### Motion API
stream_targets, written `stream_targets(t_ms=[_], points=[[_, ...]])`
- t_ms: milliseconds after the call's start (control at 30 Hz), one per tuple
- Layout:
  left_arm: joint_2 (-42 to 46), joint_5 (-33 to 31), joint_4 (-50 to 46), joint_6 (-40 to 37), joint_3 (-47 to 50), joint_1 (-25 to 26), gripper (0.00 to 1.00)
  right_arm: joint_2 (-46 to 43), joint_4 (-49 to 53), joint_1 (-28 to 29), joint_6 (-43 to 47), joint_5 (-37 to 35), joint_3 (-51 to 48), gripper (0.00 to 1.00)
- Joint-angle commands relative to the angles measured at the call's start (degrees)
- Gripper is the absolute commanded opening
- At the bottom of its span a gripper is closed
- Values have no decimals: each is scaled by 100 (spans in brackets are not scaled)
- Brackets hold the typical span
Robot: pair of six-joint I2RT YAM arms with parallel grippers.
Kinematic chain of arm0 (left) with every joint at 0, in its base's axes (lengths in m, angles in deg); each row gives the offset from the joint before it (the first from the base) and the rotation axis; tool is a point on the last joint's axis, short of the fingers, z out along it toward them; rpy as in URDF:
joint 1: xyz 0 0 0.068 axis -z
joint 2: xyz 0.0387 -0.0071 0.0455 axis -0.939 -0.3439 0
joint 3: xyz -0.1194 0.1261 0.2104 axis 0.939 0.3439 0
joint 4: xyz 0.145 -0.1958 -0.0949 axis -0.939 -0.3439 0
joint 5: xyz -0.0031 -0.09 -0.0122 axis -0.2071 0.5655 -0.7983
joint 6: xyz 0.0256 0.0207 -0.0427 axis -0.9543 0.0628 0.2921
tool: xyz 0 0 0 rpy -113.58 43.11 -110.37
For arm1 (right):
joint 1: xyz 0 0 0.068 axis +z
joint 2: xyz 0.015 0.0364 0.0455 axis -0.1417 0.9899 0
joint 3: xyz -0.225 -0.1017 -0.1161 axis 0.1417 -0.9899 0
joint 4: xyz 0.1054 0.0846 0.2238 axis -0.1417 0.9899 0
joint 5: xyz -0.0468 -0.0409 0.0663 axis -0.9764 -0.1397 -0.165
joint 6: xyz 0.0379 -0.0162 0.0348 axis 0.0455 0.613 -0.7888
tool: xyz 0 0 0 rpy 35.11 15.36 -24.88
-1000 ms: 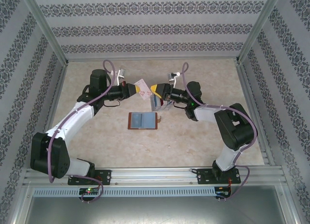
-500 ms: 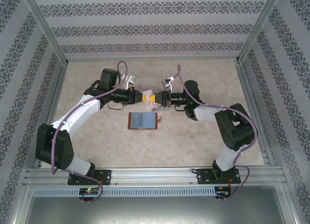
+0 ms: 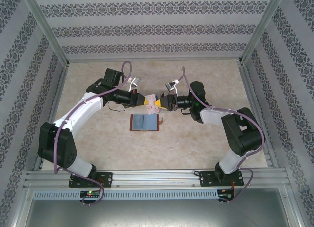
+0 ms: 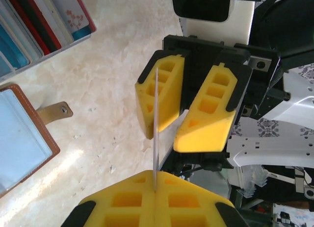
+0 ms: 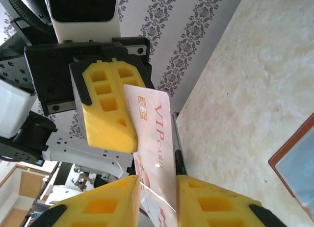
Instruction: Put the credit cards into the card holder
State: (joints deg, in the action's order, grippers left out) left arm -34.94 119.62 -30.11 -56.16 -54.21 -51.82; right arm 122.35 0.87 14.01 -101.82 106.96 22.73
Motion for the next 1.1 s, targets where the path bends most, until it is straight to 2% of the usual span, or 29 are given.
stream_targets(t_ms=[0,67,200,233,300,333,400,467,567,667,933,1067], points=[[-118,78,-452,-264,-215,56,0,-277,68,-36,323,289,-61,21],[-178,190,-396,-202,-208,72,0,-293,80,-22,323,315,-61,14],[-260,184,-422,-221,-254,69,0,-280,130,34,365,359,-52,7],[-273,144,-458,-214,-282,72,9,-284,146,35,370,331,-63,5],[-309,-200,-668,-206,-393,74,49,-283,201,36,358,198,-106,2],[-303,-449,-756,-214,-442,51,60,-292,271,37,339,75,-133,1],[-175,-1194,-811,-128,-386,-2,69,-331,377,42,43,-462,-286,2],[-63,-1968,-830,97,-244,-92,75,-451,368,136,-242,-1130,-554,0],[-13,-2897,-833,420,130,-162,77,-733,689,462,-238,-2304,-1002,0],[-108,-3228,-595,576,535,-165,77,-686,1081,662,90,-2948,-1194,0],[-331,-3938,106,612,1297,-168,58,659,596,801,46,-2802,-847,0],[-582,-4000,261,596,1370,-161,57,901,636,808,136,-2821,-727,0]])
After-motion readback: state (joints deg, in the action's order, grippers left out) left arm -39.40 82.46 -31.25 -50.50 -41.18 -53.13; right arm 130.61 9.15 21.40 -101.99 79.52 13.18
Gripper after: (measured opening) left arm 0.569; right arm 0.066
